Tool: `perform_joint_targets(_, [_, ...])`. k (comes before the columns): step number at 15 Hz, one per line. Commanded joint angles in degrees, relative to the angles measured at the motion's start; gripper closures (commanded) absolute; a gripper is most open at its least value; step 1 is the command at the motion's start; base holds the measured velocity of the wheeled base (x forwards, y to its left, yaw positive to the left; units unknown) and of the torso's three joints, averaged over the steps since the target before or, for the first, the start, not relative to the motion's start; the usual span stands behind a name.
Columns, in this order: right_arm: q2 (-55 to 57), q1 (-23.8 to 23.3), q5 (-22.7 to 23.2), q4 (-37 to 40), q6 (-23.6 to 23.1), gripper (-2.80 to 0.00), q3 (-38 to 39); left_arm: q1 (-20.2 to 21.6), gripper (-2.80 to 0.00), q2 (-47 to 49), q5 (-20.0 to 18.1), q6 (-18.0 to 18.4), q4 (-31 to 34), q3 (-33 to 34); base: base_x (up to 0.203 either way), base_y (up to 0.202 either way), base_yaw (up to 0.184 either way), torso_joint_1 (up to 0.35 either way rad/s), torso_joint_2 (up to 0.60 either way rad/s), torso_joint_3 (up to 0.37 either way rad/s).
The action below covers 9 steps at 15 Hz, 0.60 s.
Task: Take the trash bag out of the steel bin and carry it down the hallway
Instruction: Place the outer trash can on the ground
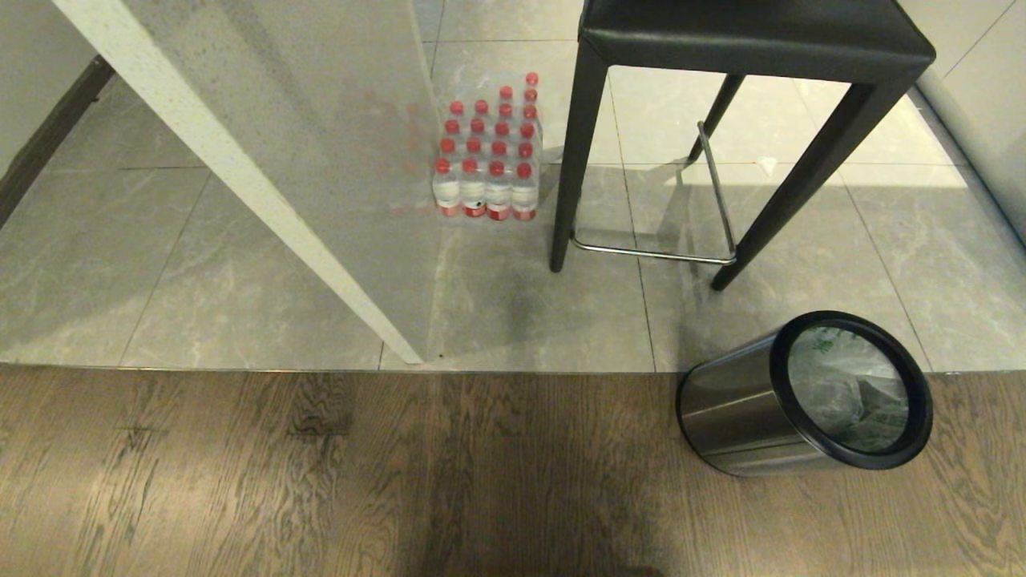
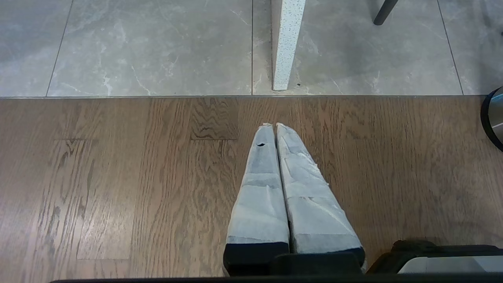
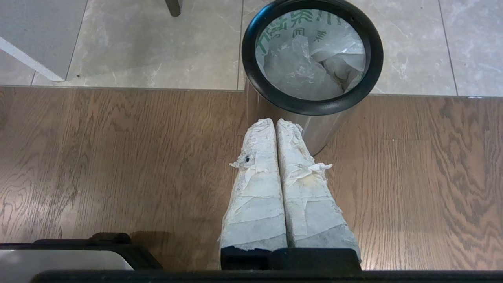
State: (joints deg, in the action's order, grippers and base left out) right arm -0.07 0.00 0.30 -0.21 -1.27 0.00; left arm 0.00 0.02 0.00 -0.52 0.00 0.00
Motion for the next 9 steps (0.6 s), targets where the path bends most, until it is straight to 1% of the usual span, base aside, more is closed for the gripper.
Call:
perform_joint_targets(1, [0.07, 0.0, 0.05, 0.03, -0.05, 0.0, 0.0, 0.0, 0.0, -0.02, 0.0, 0.0, 0.0, 0.0, 0.0, 0.0, 0.0, 0.0, 0.0, 0.0])
perform_joint_targets(6, [-0.01, 0.0, -0.13, 1.66, -0.36, 0.0, -0.58, 0.0, 0.0, -0.02, 0.0, 0.08, 0.0, 0.0, 0.0, 0.0, 0.0, 0.0, 0.0, 0.0])
perform_joint_targets(7, [0.17, 0.0, -0.17, 2.2, -0.19, 0.0, -2.38, 0.0, 0.0, -0.02, 0.0, 0.08, 0.0, 0.0, 0.0, 0.0, 0.0, 0.0, 0.0, 0.0])
perform_joint_targets(9, [4.45, 0.0, -0.22, 6.05, -0.06, 0.0, -11.28, 0.0, 0.0, -0.02, 0.0, 0.08, 0.0, 0.0, 0.0, 0.0, 0.0, 0.0, 0.0, 0.0])
